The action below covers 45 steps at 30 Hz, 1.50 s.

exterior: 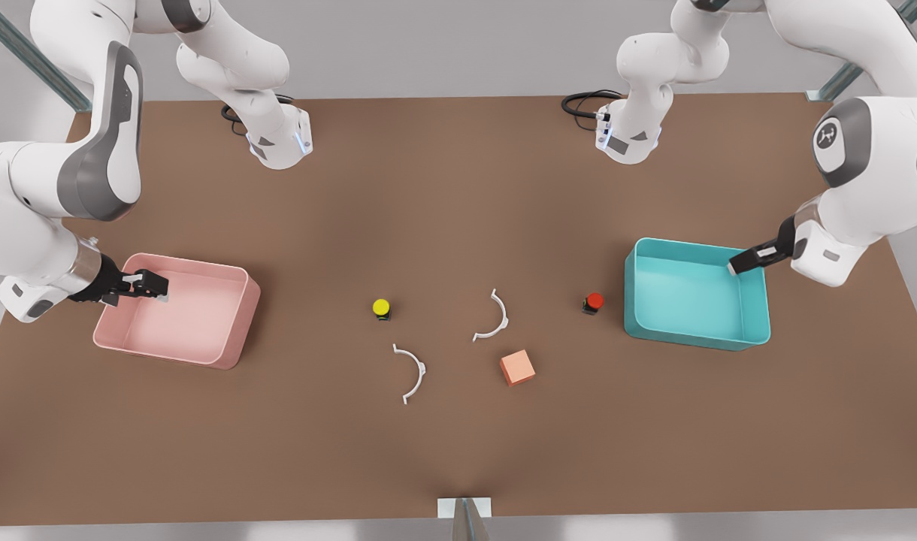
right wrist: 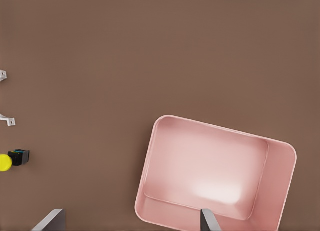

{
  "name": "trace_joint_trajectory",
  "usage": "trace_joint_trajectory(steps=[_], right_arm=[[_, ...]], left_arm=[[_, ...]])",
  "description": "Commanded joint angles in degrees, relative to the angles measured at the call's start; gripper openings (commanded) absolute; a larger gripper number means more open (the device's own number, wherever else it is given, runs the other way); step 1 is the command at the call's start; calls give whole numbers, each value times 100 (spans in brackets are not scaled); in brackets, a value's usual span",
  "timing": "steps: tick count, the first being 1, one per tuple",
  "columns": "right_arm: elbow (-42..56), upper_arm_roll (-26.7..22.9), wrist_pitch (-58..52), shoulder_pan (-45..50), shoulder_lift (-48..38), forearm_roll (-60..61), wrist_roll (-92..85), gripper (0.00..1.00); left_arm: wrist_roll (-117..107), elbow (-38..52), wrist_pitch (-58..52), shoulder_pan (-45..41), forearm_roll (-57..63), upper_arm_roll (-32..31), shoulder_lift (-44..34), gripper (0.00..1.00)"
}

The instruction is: Place the red button in the blue storage box with the left arm, and place the yellow button in the pink storage box with the right arm

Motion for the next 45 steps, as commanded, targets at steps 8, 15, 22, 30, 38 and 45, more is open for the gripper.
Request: trace_joint_trajectory(steps=[8,15,22,30,38,45], right_arm=[[92,180,-3,83,-6,-1,15,100],[101,1394,1429,1155,1224,-44,981,100],[-119,1569,2432,1999,2279,-361,2968,100],[-1411,1763,3170,1981,1971,-396,3487,100],[-1674,1693,3583,1849,2173,-493,3443,100],[-1921,1693,3944,1814,2323,-537,3434,100]], left_arm=[[1896,50,886,-1387,29,-8,728,100],[1896,-1690,3664,-1914,416,-17,1141,100],[1738,-3395,5616,-2055,416,-17,921,100],[1738,-4142,6381,-2055,416,-8,965,100],[1738,-4160,6530,-2011,416,-8,1466,100],[1755,-4151,6908,-2011,416,0,1853,76]])
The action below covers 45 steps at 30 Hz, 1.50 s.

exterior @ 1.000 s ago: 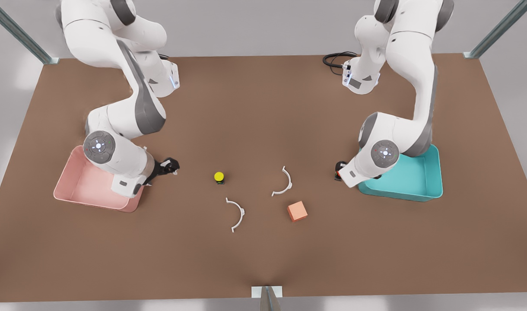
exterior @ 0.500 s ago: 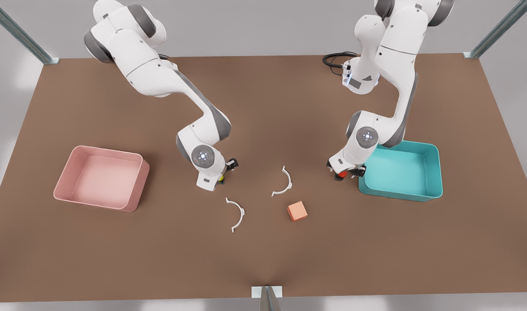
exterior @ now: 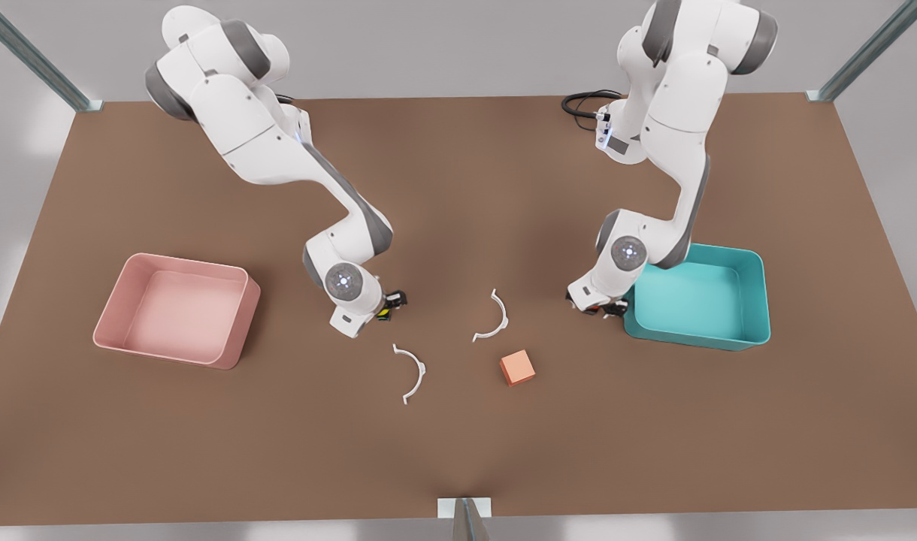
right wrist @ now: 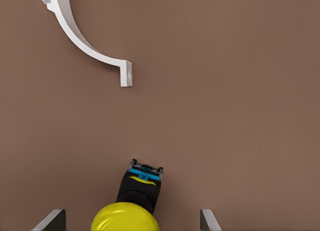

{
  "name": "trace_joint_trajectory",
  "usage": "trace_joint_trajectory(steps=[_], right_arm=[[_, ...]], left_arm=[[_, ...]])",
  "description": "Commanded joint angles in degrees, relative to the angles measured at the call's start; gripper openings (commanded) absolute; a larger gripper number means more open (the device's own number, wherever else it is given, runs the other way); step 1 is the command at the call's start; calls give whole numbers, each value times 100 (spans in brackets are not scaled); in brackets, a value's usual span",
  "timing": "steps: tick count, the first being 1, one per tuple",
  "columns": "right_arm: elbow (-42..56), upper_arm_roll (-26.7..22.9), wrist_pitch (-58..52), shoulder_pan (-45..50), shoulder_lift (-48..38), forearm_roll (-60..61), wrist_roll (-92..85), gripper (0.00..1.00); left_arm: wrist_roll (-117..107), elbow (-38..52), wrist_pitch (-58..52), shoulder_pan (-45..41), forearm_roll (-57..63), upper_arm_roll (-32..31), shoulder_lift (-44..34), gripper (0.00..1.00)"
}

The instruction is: Place the red button in the blue storage box with the left arm, and place the yellow button in the pink storage box with the right arm

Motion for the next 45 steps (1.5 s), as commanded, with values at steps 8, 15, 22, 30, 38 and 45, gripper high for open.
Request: trace_joint_trajectory(steps=[8,15,22,30,38,45], right_arm=[[-173,13,637,12,164,4,744,84],[-182,4,637,-6,226,-4,718,52],[-32,48,576,12,94,-48,700,40],[890,39,-584,-656,-363,-48,-513,40],[1207,13,-1692,-1974,-873,-242,-2639,40],[1076,92,-1894,-3275,-899,-233,-4380,40]], left_arm=[[91,-4,243,18,4,1,-3,54],[73,-100,208,18,4,1,-56,49],[100,-171,-609,18,4,1,-847,49],[1207,-74,-2148,747,4,80,-2042,49],[3132,-92,-2517,2048,-304,106,-1963,49],[3220,-74,-2244,2197,-462,106,-1155,49]])
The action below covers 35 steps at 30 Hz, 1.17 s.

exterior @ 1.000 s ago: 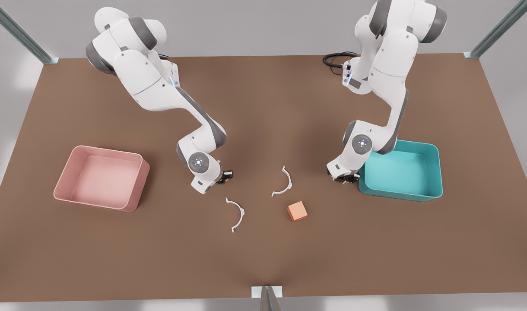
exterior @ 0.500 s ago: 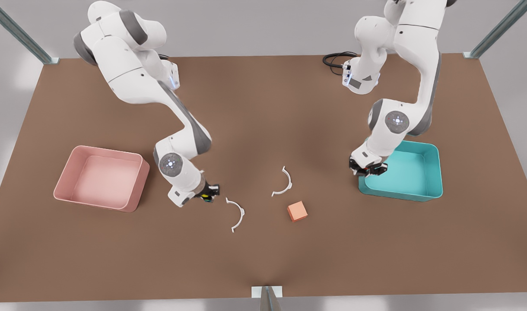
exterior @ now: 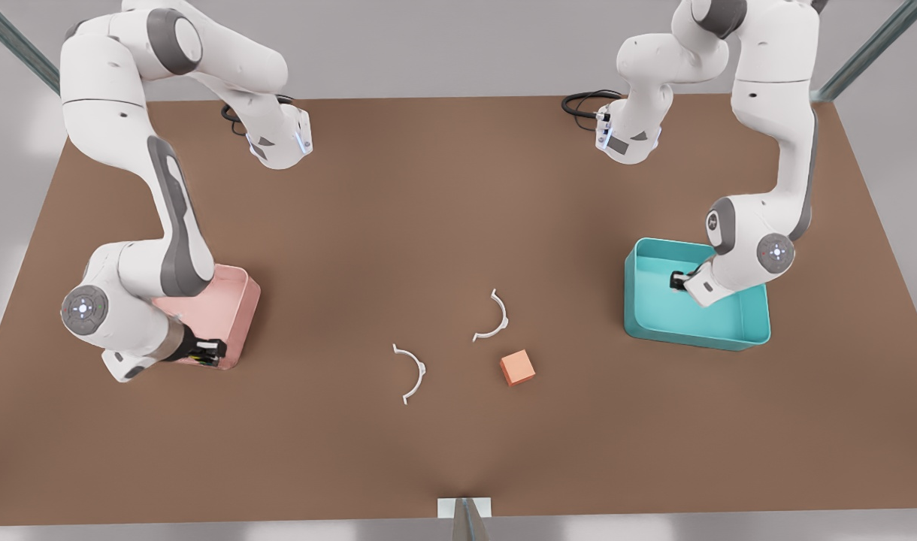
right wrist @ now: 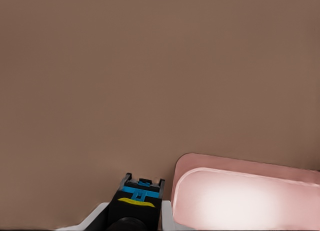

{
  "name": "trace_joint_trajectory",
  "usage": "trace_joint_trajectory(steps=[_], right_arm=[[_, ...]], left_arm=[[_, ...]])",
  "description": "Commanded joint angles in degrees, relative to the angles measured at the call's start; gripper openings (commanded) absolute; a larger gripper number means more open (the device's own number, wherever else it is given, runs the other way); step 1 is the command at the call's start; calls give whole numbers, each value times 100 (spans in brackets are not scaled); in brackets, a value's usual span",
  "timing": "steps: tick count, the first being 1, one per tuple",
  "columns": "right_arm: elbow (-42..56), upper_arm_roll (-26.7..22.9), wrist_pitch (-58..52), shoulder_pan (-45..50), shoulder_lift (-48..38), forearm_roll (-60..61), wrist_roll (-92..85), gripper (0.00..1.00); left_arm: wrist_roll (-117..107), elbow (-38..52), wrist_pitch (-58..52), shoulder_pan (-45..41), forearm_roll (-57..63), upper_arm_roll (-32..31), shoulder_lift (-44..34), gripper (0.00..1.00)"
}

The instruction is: Place the red button in the blue storage box with the left arm, and place the yellow button in the pink storage box with the right arm

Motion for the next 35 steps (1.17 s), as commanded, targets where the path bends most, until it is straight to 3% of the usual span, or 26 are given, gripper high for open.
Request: trace_joint_trajectory(steps=[1,3,4,5,11,14,15,16,17,19,24,27,30,31,33,35], right_arm=[[-205,25,-337,-168,-140,-51,-2775,40],[-548,69,-188,-449,-245,-51,-3048,40],[-706,130,-170,-554,-333,-51,-3065,40],[-1040,350,120,-835,-413,-51,-3118,40],[-1612,333,832,-1257,-298,-51,-3417,41],[-1673,333,806,-1503,-298,-60,-3645,43],[-1673,315,814,-1521,-289,-60,-3654,50],[-1664,315,814,-1530,-246,-60,-3654,84],[-1629,315,814,-1512,-246,-60,-3637,100],[-1506,315,832,-1477,-237,-51,-3566,100],[242,350,24,-696,-202,-173,-3382,100],[1490,359,-1223,315,-237,-463,-1960,100],[1614,570,-2068,562,-693,-429,10,100],[1456,430,-2113,763,-1045,-420,415,100],[559,-1134,-1928,1950,-1687,213,328,100],[656,-1592,-1954,2012,-1740,441,670,100]], left_arm=[[1622,4,37,7,-111,1,77,49],[1622,4,46,69,-111,-8,121,51],[1631,13,46,69,-111,-8,121,83],[1622,13,38,60,-181,-8,156,100],[1552,531,-551,7,-181,-52,-160,100],[-47,2235,-2027,-327,-190,-78,-196,100],[-714,2648,-2116,-336,-408,-79,-187,100],[-1242,3053,-2238,-336,-585,-78,-204,100],[-1419,3641,-3011,-327,-542,-70,-222,100],[-1428,4345,-3610,-327,39,-78,-380,100],[-1366,4372,-3847,-344,74,-87,-609,100],[-1375,4372,-3856,-424,56,-87,-617,100],[-1375,4372,-3874,-450,56,-87,-617,100],[-1375,4372,-3874,-450,56,-87,-626,100],[-1384,4372,-3953,-450,47,-87,-635,100],[-1375,4372,-3970,-459,65,-87,-626,100]])
